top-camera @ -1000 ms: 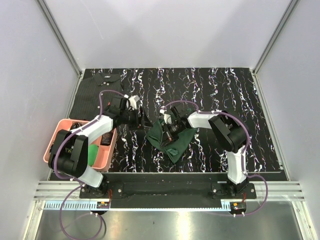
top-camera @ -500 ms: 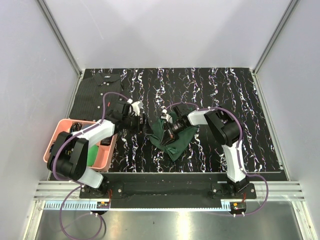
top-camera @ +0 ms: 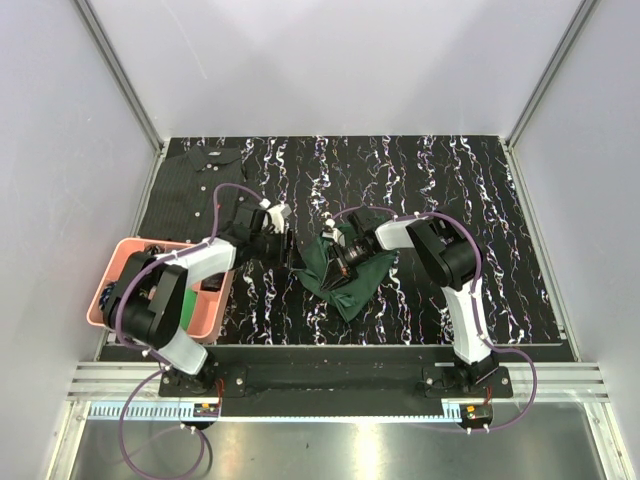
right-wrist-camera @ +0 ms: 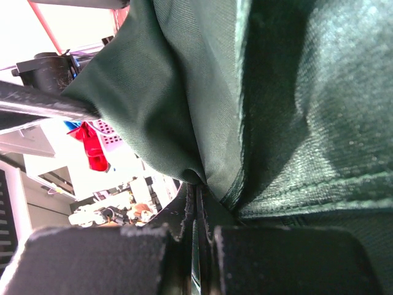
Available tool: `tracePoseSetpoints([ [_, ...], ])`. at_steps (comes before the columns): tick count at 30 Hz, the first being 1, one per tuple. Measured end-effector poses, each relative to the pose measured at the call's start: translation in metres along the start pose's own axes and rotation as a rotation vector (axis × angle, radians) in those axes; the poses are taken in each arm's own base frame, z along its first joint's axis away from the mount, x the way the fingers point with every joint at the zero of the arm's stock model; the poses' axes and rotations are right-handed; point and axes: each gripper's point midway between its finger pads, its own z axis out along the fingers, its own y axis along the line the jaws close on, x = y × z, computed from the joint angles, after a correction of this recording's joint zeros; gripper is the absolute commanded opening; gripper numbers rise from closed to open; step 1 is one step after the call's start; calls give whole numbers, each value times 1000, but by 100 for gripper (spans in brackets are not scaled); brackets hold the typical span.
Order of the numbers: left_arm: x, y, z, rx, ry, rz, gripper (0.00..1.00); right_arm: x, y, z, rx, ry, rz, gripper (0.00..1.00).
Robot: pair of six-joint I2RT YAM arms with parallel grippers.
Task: Fold the napkin, place the utensils inside, and roll it up
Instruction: Roll the napkin with the utensil
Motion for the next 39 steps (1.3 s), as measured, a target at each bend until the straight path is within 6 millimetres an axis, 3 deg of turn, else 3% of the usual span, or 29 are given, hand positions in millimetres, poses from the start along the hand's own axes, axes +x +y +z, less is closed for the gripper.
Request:
tracePoseSetpoints([
  [16,-3,12,24,-13,-16,17,47,0,0,0,-11,3,16,0],
  [23,-6,12,31,-11,-29,22,20,-2,0,0,-19,3,18,0],
  [27,-4,11,34,-7,-27,19,0,-2,0,0,-18,2,19,0],
  [29,-4,10,35,-3,-26,18,0,-2,0,0,-17,2,21,0],
  [32,-5,10,36,-10,-3,5,0,-3,0,0,-10,-2,32,13],
  [35,-7,9,38,-22,40,-17,0,-6,3,-4,26,-22,34,36],
  [39,-6,9,38,-39,108,-51,0,-18,21,-20,115,-98,-32,57],
])
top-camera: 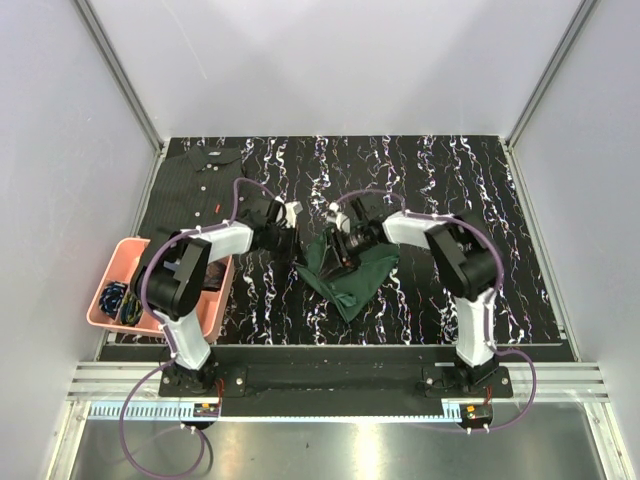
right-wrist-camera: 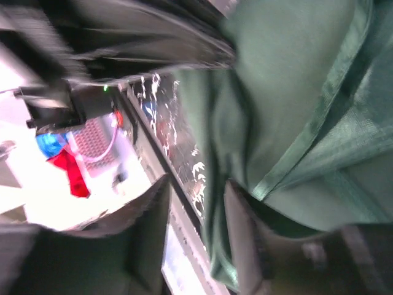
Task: Fold the napkin, place the utensils inside, and roll it up
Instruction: Roll the napkin with the utensil
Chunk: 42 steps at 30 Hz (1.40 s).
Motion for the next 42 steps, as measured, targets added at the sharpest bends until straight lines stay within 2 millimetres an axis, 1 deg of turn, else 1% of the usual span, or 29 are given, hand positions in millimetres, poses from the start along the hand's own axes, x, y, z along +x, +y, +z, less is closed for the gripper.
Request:
tracePoseSetpoints([
  [3,5,-1,-2,-9,54,-26,0,-13,20,-20,64,-86,-107,66],
  [6,11,-1,-4,-19,104,-47,0,-24,38,-36,168,-183,-250,71],
  [8,14,-2,-6,-23,138,-62,0,-24,48,-35,252,-223,-350,72],
  [9,16,-2,-6,-25,156,-69,0,-22,52,-31,301,-237,-403,72],
  [11,19,-3,-7,-24,182,-77,0,-11,57,-18,379,-242,-492,73],
  [12,20,-3,-7,-24,195,-81,0,-5,56,-10,414,-237,-526,73],
  [14,23,-4,-7,-18,213,-86,0,7,47,2,484,-224,-570,72],
  [18,28,-5,-9,-14,243,-97,0,20,23,7,599,-212,-596,72],
  [19,29,-5,-9,-16,248,-100,0,21,20,7,611,-211,-601,72],
  [22,32,-5,-10,-16,262,-106,0,22,18,14,637,-218,-626,67],
  [23,33,-5,-11,-16,264,-107,0,22,18,18,642,-216,-634,63],
  [25,34,-5,-11,-17,270,-111,0,25,15,24,640,-202,-641,59],
  [26,35,-5,-12,-18,273,-112,0,26,14,26,641,-196,-641,52],
  [29,36,-5,-12,-19,278,-114,0,28,8,32,641,-180,-635,41],
  [30,36,-5,-12,-19,279,-114,0,29,5,33,641,-175,-631,34],
  [31,36,-5,-12,-19,279,-113,0,29,3,35,642,-171,-626,31],
  [32,36,-5,-13,-20,279,-113,3,29,2,37,641,-169,-623,28],
  [33,36,-5,-13,-20,280,-113,10,29,0,38,641,-168,-618,22],
  [34,36,-5,-13,-21,281,-112,19,29,0,39,635,-169,-614,20],
  [35,36,-5,-13,-21,282,-111,23,30,1,40,620,-166,-605,18],
  [37,36,-4,-14,-22,284,-108,41,31,2,43,590,-158,-590,12],
  [38,36,-3,-14,-24,283,-107,51,31,3,44,574,-155,-583,11],
  [40,34,-4,-16,-17,283,-123,62,30,5,46,526,-149,-556,10],
  [41,32,-6,-18,-12,278,-127,66,29,6,46,499,-149,-541,10],
  [42,29,-6,-19,-11,270,-125,67,28,7,47,470,-148,-527,10],
])
